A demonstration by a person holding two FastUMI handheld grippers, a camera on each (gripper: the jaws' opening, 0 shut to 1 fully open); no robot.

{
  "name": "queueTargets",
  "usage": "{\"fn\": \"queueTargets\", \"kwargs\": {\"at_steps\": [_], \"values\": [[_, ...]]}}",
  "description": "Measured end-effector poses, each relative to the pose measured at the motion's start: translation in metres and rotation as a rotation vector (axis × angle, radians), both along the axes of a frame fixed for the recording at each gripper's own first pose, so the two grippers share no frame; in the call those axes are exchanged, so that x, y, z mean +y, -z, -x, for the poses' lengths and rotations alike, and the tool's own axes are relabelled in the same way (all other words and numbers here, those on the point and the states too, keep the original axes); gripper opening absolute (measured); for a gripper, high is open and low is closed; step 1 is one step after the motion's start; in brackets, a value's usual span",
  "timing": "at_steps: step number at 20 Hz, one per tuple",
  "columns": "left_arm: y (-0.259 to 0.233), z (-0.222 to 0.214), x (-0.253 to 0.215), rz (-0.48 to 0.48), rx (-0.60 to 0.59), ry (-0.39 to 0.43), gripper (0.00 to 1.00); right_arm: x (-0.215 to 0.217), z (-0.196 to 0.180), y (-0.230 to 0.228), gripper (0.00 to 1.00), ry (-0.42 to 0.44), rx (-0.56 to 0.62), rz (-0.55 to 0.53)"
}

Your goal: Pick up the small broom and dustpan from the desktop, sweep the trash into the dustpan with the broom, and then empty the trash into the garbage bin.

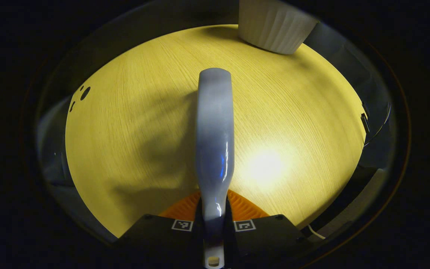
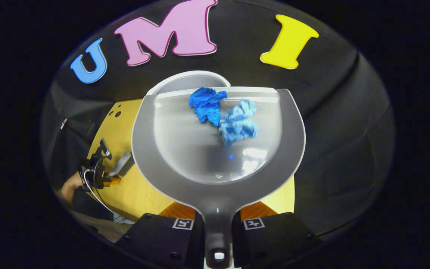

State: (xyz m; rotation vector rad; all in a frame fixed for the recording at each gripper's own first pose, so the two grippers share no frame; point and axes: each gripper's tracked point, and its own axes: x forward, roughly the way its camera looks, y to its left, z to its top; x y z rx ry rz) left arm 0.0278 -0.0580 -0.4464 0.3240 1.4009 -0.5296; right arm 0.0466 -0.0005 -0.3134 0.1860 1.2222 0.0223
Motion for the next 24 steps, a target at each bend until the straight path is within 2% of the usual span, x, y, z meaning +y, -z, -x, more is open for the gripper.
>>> {"fn": "queueTargets", "kwargs": {"at_steps": [4, 7, 10, 13, 17, 22, 24], "values": [[0.001, -0.002, 0.002, 0.001, 0.004, 0.015, 0.25, -0.030, -0.054, 0.004, 0.33, -0.026, -0.018, 0.122], [0.001, -0.003, 0.002, 0.002, 0.003, 0.023, 0.25, -0.041, -0.084, 0.008, 0.33, -0.115, -0.038, 0.272], [0.000, -0.003, 0.003, 0.004, 0.002, 0.028, 0.25, -0.035, -0.112, 0.019, 0.33, -0.170, -0.059, 0.348], [0.000, -0.003, 0.003, 0.007, 0.006, 0.031, 0.25, -0.033, -0.124, 0.031, 0.33, -0.248, -0.075, 0.429], [0.000, -0.004, 0.004, 0.005, 0.007, 0.035, 0.25, -0.020, -0.137, 0.041, 0.33, -0.393, -0.093, 0.560], [0.000, -0.005, 0.005, 0.004, 0.010, 0.043, 0.25, -0.015, -0.151, 0.032, 0.33, -0.659, -0.114, 0.746], [0.000, -0.005, 0.004, 0.005, 0.010, 0.044, 0.25, -0.014, -0.159, 0.026, 0.33, -0.715, -0.127, 0.793]]}}
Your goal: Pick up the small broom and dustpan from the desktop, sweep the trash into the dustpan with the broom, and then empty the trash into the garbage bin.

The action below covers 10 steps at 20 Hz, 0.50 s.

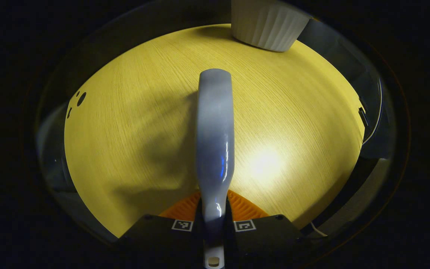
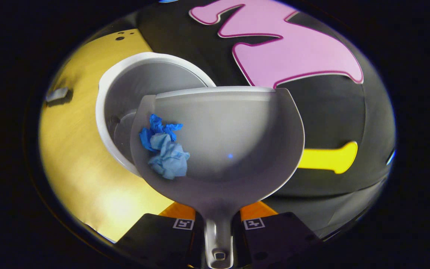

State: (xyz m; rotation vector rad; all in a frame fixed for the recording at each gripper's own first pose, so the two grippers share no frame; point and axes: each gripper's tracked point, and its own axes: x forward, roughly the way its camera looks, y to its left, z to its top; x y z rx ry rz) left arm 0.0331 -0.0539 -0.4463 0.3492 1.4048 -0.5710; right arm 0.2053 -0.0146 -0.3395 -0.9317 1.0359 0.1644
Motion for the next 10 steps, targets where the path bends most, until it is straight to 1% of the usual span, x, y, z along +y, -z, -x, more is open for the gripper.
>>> {"fn": "queueTargets", "kwargs": {"at_steps": [3, 6, 7, 8, 9, 10], "values": [[-0.001, 0.000, 0.000, 0.000, -0.001, -0.001, 0.25, -0.009, 0.003, -0.007, 0.33, -0.054, -0.002, 0.062], [-0.001, 0.000, 0.001, -0.003, 0.003, 0.004, 0.25, -0.010, 0.002, -0.020, 0.33, -0.165, -0.007, 0.162], [-0.001, 0.000, 0.001, -0.003, 0.004, 0.006, 0.29, -0.007, 0.005, -0.021, 0.33, -0.194, -0.002, 0.178], [0.000, 0.000, 0.002, -0.003, 0.004, 0.008, 0.25, -0.009, 0.005, -0.023, 0.33, -0.220, 0.004, 0.191], [-0.001, 0.000, 0.001, -0.002, 0.004, 0.006, 0.26, -0.014, 0.001, -0.023, 0.33, -0.246, 0.012, 0.205], [-0.001, 0.000, 0.001, 0.000, 0.002, 0.003, 0.25, -0.018, -0.001, -0.023, 0.36, -0.270, 0.021, 0.217]]}}
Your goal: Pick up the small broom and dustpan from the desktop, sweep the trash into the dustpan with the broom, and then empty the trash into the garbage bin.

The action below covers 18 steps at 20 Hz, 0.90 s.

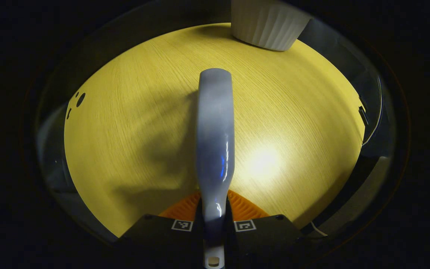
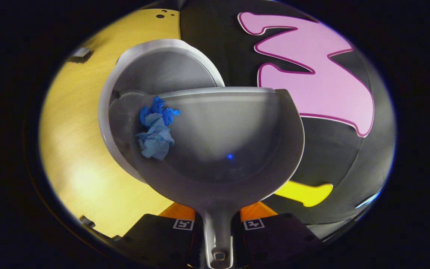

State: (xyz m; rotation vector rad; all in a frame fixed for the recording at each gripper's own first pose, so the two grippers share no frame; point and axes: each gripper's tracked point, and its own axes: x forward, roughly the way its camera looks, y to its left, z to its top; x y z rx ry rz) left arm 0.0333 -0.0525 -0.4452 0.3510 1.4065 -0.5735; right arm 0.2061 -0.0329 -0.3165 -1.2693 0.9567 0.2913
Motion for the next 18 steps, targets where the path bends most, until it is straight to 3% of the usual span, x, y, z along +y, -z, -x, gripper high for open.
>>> {"fn": "queueTargets", "kwargs": {"at_steps": [1, 3, 8, 9, 13, 18], "values": [[0.000, 0.000, -0.001, 0.003, -0.002, -0.003, 0.29, -0.003, -0.003, -0.002, 0.33, -0.022, 0.009, 0.014], [0.000, 0.001, -0.002, 0.007, -0.005, -0.010, 0.26, -0.007, -0.007, -0.004, 0.33, -0.049, 0.014, 0.035], [0.000, 0.000, -0.001, 0.001, -0.001, -0.004, 0.29, -0.006, -0.008, -0.007, 0.33, -0.046, 0.010, 0.046], [0.001, 0.001, -0.001, 0.000, -0.002, -0.004, 0.26, -0.007, -0.007, -0.006, 0.33, -0.035, 0.012, 0.036], [0.001, 0.001, -0.001, 0.002, -0.005, -0.012, 0.26, -0.011, -0.004, -0.001, 0.33, 0.084, -0.003, -0.074], [0.001, 0.001, -0.002, -0.002, -0.005, -0.017, 0.26, -0.012, 0.016, 0.004, 0.33, 0.344, -0.030, -0.352]]}}
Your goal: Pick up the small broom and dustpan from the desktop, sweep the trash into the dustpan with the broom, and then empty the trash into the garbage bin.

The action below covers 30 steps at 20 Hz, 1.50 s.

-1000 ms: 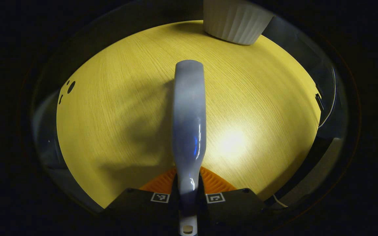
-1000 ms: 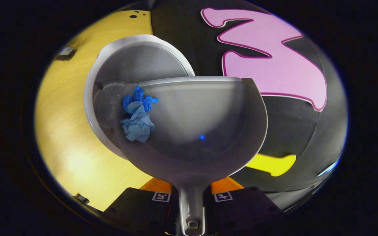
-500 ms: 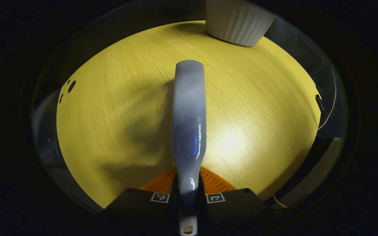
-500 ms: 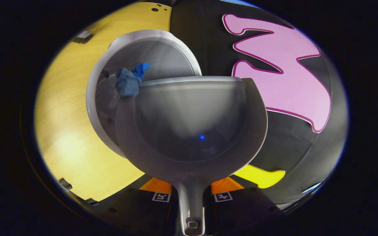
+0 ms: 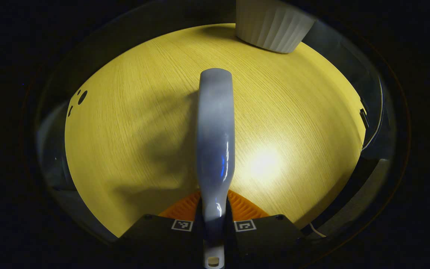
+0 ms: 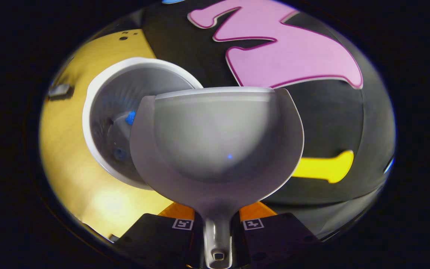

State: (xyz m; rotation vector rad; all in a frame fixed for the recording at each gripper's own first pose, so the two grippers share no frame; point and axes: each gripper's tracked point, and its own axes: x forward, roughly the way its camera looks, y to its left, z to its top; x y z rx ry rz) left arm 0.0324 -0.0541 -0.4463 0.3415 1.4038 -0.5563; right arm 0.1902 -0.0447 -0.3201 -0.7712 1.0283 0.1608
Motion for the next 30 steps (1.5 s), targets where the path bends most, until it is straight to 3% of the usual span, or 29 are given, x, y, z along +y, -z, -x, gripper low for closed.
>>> {"fn": "queueTargets", "kwargs": {"at_steps": [1, 2, 8, 10, 11, 14, 19, 30], "values": [[0.000, 0.000, 0.000, -0.001, 0.000, 0.000, 0.26, -0.002, 0.001, 0.004, 0.38, 0.049, 0.002, -0.064], [0.000, 0.000, 0.000, -0.003, 0.001, 0.000, 0.26, 0.000, 0.004, 0.006, 0.33, 0.085, -0.007, -0.130], [0.000, 0.000, 0.001, -0.005, 0.002, -0.001, 0.26, 0.010, 0.025, 0.016, 0.33, 0.319, -0.044, -0.467], [0.000, 0.000, 0.001, -0.009, 0.001, -0.004, 0.26, 0.018, 0.030, 0.005, 0.28, 0.369, -0.060, -0.569], [0.000, 0.001, 0.001, -0.011, 0.001, -0.006, 0.26, 0.019, 0.032, -0.002, 0.33, 0.376, -0.076, -0.605], [0.000, 0.001, 0.001, -0.017, 0.002, -0.011, 0.26, 0.031, 0.042, -0.033, 0.33, 0.355, -0.116, -0.679], [0.000, 0.002, 0.001, -0.028, 0.008, -0.023, 0.29, 0.066, 0.090, -0.062, 0.33, 0.273, -0.103, -0.737], [0.000, 0.005, 0.001, -0.046, 0.014, -0.033, 0.26, 0.159, 0.236, 0.002, 0.33, 0.165, 0.135, -0.769]]}}
